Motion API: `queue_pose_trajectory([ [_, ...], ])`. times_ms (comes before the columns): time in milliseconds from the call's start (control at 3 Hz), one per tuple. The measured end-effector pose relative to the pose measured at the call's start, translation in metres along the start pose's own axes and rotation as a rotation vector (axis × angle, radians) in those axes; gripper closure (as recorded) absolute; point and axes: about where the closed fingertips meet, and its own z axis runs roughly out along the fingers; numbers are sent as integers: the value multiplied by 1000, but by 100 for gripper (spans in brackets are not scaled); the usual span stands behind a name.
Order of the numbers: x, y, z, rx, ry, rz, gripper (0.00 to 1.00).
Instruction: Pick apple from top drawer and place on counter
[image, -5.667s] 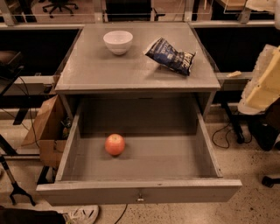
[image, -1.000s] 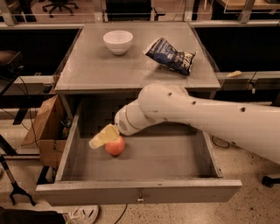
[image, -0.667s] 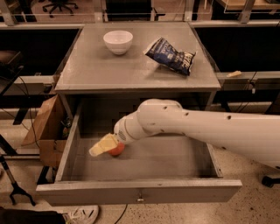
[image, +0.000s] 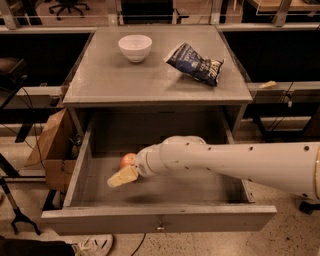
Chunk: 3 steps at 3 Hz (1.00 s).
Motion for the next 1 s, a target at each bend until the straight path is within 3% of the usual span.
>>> queue_pose_trajectory([
  [333, 4, -3, 9, 17, -30, -6, 0],
  [667, 2, -3, 14, 27, -60, -17, 14],
  [1000, -1, -2, 17, 27, -87, -18, 37],
])
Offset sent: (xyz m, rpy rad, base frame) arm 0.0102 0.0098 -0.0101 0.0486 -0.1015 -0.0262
